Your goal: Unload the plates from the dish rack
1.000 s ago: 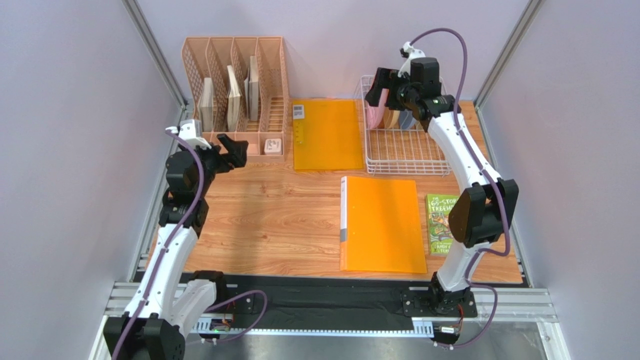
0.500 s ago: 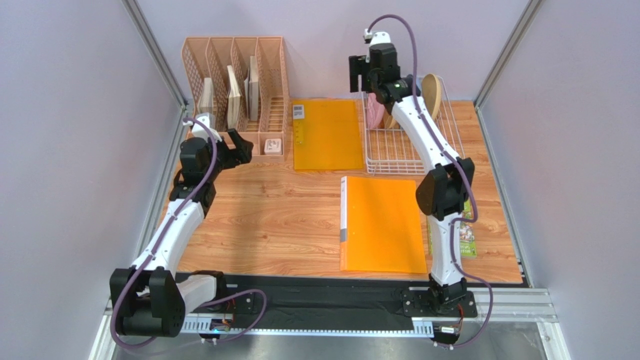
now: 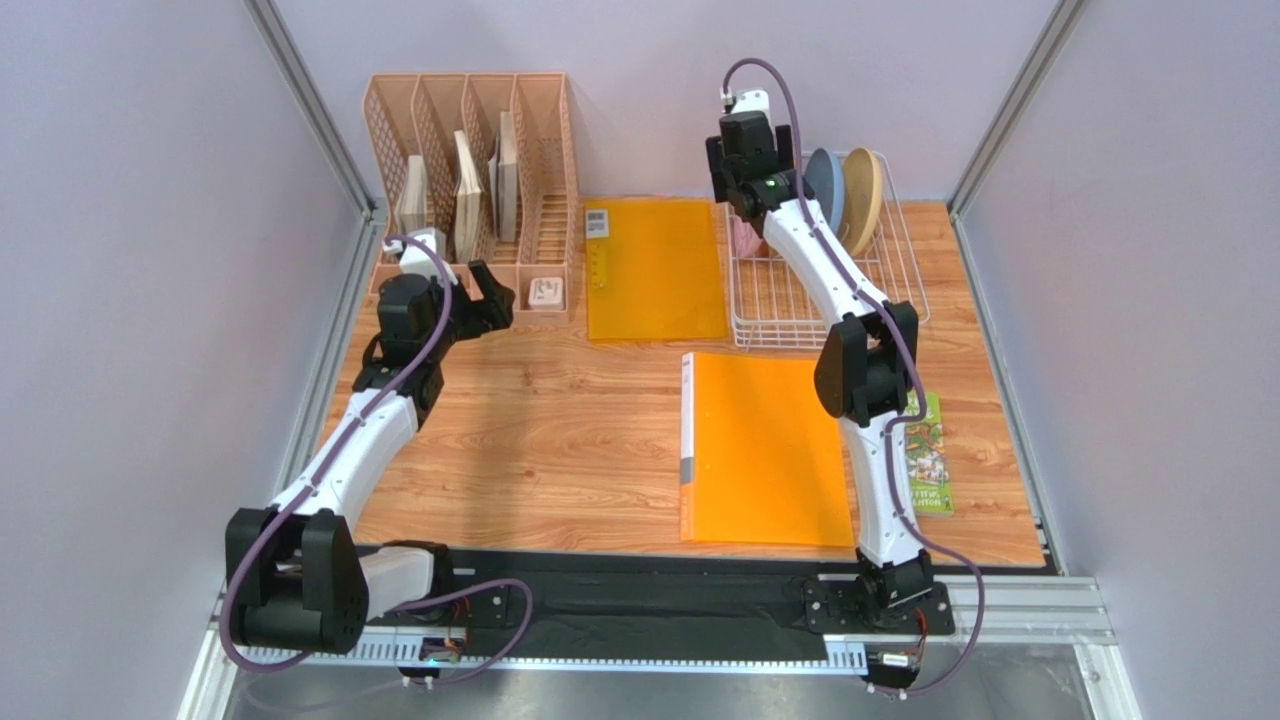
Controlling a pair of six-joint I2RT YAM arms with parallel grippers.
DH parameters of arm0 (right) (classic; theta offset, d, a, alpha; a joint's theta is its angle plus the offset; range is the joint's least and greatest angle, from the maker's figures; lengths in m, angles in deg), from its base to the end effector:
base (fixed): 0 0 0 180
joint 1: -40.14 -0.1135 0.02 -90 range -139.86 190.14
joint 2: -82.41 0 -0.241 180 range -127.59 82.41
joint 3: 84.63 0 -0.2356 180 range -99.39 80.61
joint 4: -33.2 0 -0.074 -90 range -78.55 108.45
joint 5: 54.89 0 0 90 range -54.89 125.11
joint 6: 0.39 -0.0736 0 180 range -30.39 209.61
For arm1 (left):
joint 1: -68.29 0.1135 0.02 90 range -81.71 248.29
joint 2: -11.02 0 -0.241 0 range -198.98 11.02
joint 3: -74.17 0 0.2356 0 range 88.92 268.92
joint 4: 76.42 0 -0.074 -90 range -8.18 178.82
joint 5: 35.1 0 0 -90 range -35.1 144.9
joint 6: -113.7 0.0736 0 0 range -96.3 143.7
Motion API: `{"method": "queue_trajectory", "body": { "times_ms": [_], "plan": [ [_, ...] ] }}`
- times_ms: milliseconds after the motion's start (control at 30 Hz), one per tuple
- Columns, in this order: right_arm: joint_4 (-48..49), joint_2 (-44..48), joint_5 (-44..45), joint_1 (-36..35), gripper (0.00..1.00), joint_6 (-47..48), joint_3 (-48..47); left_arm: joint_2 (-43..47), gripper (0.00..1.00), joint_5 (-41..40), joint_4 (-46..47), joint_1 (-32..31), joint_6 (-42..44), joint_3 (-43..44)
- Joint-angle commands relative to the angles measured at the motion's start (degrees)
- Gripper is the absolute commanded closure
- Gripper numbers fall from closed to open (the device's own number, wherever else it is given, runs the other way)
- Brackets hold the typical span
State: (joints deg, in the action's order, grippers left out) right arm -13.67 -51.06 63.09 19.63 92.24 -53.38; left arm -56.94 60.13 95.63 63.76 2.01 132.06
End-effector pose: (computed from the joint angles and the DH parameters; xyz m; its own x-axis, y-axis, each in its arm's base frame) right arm 0.5099 0.1539 0.2777 -0.4931 -0.2277 -0.8396 0.0423 0.9577 -0.2846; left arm 0.3001 -0.0305 0.2501 -0.3476 -0.3417 -0.8732 0.0394 0.9251 -0.3777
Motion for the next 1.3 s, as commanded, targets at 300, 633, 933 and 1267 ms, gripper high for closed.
{"method": "queue_trajectory", "body": {
  "times_ms": [300, 633, 933, 1267],
  "plan": [
    [3.6, -5.2, 4.5, 0.5, 0.66, 2.3, -2.2, -0.6, 0.06, -0.7, 2.7, -0.4, 1.2, -0.5],
    [7.4, -5.2, 9.6, -0.9, 1.0, 4.5, -0.9, -1.8, 0.06, -1.7, 2.9, -0.4, 1.1, -0.8],
    [24.7, -0.7, 29.6, -5.3, 1.0, 15.6, 5.3, -1.8, 0.07, -3.7, 1.5, -1.5, 0.7, 0.1],
    [35.3, 12.5, 34.9, -7.5, 1.0, 22.2, 16.7, -0.9, 0.06, -4.0, 0.8, -1.8, 0.6, -0.1]
  ]
}}
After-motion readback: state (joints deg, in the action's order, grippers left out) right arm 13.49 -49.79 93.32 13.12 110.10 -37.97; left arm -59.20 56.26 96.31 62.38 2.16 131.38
